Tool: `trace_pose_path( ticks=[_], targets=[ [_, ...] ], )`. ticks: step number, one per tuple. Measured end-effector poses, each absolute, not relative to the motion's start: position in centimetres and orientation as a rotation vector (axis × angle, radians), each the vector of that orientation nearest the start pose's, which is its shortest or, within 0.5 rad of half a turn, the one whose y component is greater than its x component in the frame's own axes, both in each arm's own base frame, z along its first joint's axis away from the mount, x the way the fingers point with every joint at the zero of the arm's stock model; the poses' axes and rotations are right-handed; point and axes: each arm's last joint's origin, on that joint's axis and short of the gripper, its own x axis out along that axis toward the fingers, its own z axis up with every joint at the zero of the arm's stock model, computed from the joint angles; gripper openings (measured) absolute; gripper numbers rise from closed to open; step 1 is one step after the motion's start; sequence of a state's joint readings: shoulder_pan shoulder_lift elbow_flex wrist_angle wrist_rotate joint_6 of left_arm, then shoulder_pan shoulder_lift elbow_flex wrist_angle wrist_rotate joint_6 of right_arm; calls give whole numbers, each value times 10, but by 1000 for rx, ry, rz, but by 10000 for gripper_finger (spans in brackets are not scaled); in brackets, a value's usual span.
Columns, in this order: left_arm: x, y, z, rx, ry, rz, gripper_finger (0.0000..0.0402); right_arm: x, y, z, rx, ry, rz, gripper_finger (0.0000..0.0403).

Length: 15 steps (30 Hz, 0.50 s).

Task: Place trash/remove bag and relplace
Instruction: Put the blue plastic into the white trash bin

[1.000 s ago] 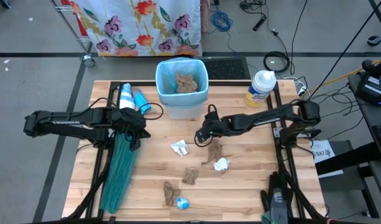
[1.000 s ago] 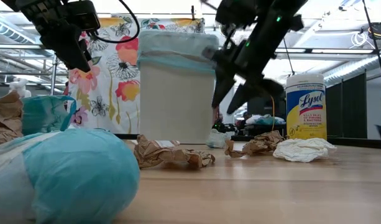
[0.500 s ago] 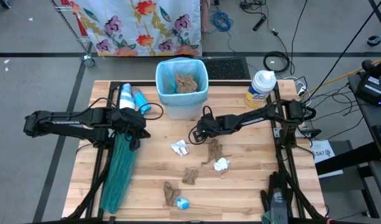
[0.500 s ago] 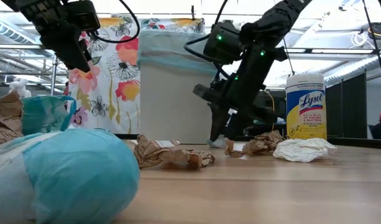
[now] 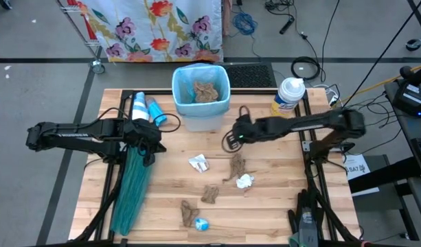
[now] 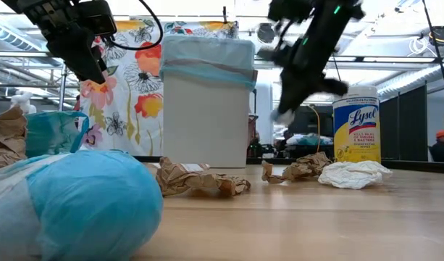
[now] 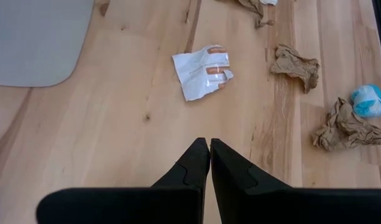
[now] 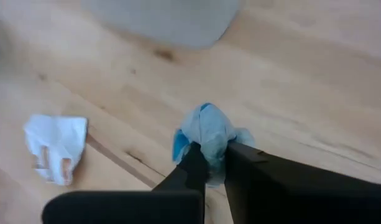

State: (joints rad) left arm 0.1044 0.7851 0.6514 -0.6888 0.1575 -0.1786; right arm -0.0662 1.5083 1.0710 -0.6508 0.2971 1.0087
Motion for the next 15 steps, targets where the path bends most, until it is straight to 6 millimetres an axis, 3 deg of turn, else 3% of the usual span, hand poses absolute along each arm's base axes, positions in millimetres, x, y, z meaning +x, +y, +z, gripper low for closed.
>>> trace_pose_path(
  ticks=[8, 15],
  targets=[
    [149, 11, 246, -276, 819, 21, 22, 251, -33, 329, 698, 555, -908, 6],
    [149, 11, 246, -276, 818, 20, 22, 254, -50, 399, 574, 373, -868, 5]
  ],
)
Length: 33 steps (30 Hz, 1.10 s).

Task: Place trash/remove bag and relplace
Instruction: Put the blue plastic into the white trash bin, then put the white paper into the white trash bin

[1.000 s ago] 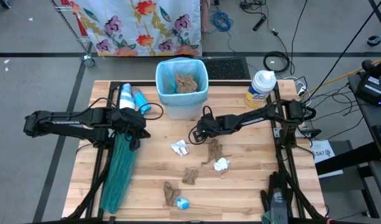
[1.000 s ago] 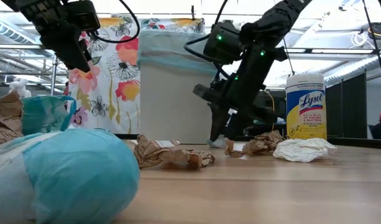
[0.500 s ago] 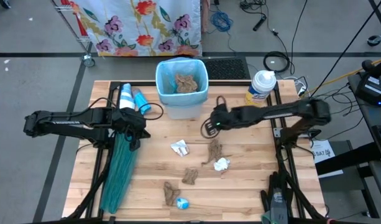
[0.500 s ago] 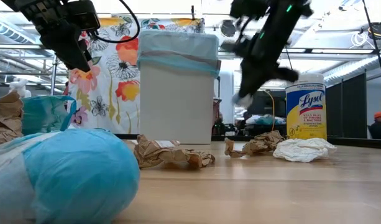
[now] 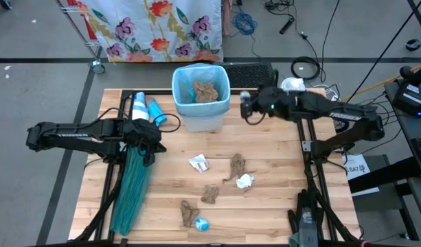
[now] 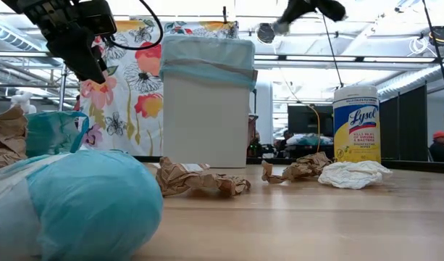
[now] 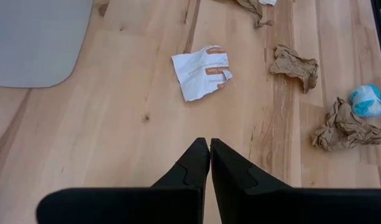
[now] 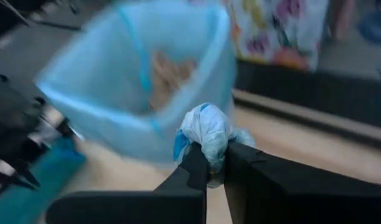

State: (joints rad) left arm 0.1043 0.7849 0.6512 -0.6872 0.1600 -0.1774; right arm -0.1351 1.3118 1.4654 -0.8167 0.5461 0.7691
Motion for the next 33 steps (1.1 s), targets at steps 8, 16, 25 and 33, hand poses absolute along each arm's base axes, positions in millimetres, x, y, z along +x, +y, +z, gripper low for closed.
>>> trace_pose_path(
  ticks=[8, 16, 25, 33],
  targets=[
    [151, 11, 248, -272, 801, 18, 22, 298, -78, 423, 479, 288, -729, 13],
    [152, 11, 249, -270, 782, 16, 22, 338, -108, 403, 412, 306, -752, 28],
    [152, 11, 249, -267, 783, 23, 22, 354, -124, 381, 432, 369, -717, 129],
    [152, 12, 249, -266, 783, 26, 22, 335, -121, 397, 405, 370, -713, 188]
  ],
)
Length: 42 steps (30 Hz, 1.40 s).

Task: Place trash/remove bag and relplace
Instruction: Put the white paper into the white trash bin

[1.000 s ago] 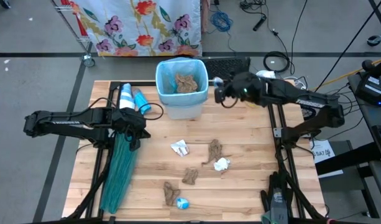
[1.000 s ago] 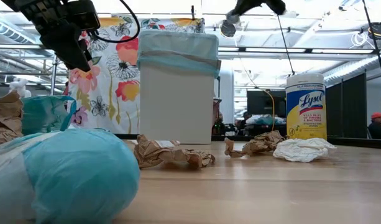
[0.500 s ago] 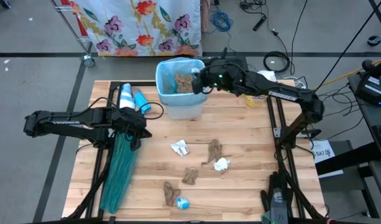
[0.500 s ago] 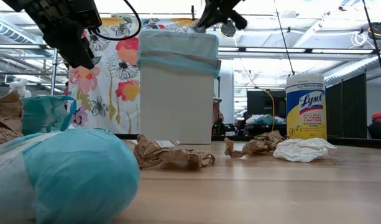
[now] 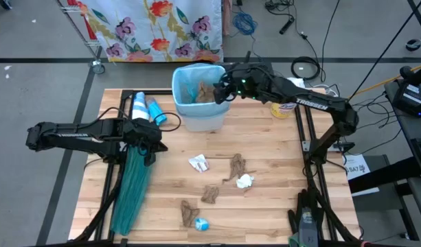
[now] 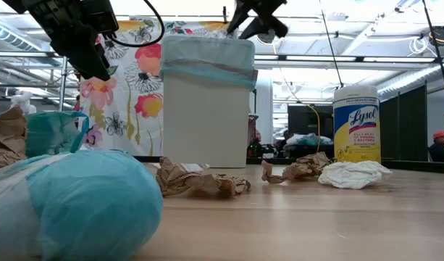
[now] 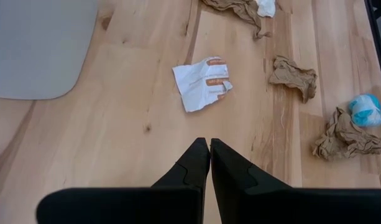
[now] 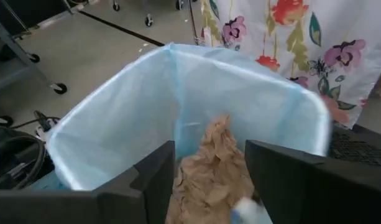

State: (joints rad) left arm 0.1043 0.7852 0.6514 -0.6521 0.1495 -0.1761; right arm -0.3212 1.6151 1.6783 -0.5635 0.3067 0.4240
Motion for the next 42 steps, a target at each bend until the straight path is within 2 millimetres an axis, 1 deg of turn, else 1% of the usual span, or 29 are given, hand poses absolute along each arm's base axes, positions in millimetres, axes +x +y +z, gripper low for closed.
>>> trace_pose_path(
  ticks=[3, 7, 11, 14, 22, 27, 30, 33, 36, 39, 42],
  targets=[
    [152, 12, 249, -266, 783, 26, 22, 321, -115, 403, 419, 408, -722, 191],
    [152, 12, 249, -267, 782, 26, 22, 305, -99, 406, 461, 480, -721, 188],
    [152, 12, 249, -267, 782, 27, 22, 303, -78, 400, 478, 576, -694, 186],
    [152, 12, 249, -268, 782, 27, 22, 307, -59, 393, 486, 634, -669, 186],
    [152, 12, 249, -269, 782, 27, 22, 342, -10, 358, 438, 755, -613, 185],
    [152, 12, 249, -269, 782, 27, 22, 364, 14, 327, 408, 846, -586, 185],
    [152, 12, 249, -269, 782, 27, 22, 376, 25, 307, 436, 903, -579, 185],
    [152, 11, 249, -315, 783, 29, 22, 387, 30, 285, 531, 989, -542, 185],
    [152, 11, 249, -373, 785, 49, 22, 398, 32, 264, 574, 1049, -534, 185],
    [155, 11, 245, -427, 814, 41, 22, 408, 31, 246, 604, 1087, -516, 185],
    [161, 11, 240, -455, 855, 48, 22, 419, 26, 232, 643, 1095, -489, 181]
  ],
)
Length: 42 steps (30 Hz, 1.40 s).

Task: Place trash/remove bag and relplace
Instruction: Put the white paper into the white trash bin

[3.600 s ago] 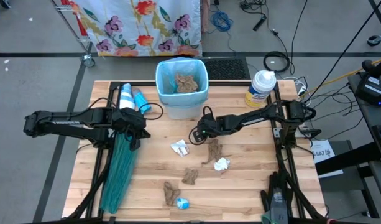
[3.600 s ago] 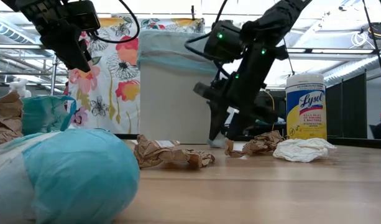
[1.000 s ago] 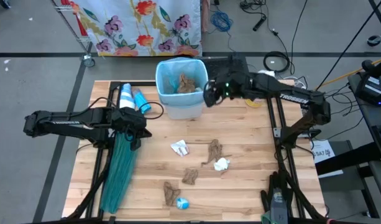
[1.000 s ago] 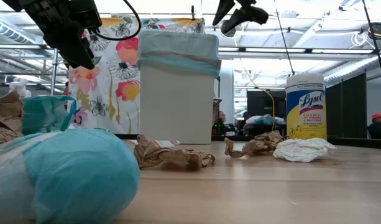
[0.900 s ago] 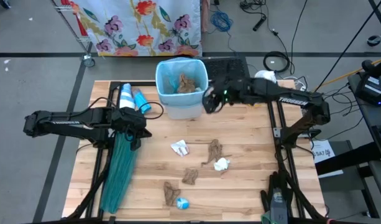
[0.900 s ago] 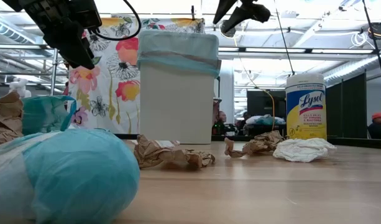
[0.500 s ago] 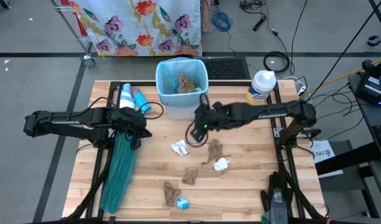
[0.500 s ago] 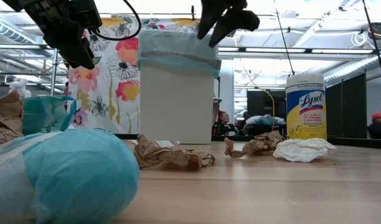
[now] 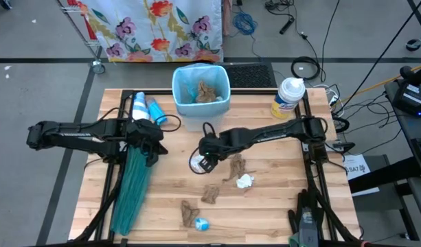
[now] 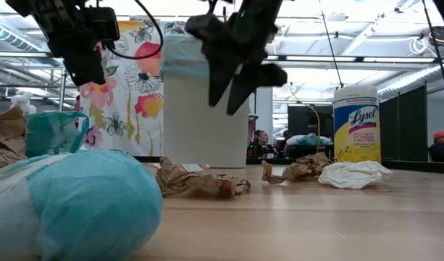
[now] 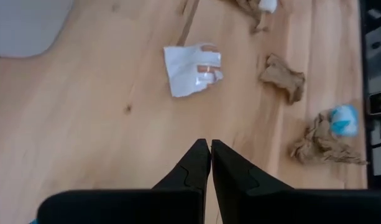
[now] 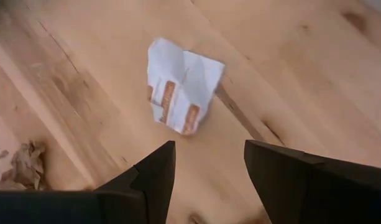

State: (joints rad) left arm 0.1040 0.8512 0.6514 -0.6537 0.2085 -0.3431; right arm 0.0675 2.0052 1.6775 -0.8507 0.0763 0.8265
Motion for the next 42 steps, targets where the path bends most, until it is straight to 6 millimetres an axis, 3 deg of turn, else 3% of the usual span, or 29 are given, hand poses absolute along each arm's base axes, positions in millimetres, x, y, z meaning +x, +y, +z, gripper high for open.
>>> trace_pose_path(
  ticks=[10, 24, 34, 42],
  targets=[
    [189, 6, 216, -431, 917, 20, 22, 434, 17, 197, 725, 1147, -483, 148],
    [190, 3, 213, -411, 939, 34, 22, 432, 19, 153, 814, 1124, -431, 148],
    [189, 3, 212, -412, 957, 37, 22, 433, 14, 126, 958, 879, -297, 144],
    [188, 3, 211, -413, 974, 39, 22, 432, 8, 117, 1002, 729, -256, 100]
  ],
)
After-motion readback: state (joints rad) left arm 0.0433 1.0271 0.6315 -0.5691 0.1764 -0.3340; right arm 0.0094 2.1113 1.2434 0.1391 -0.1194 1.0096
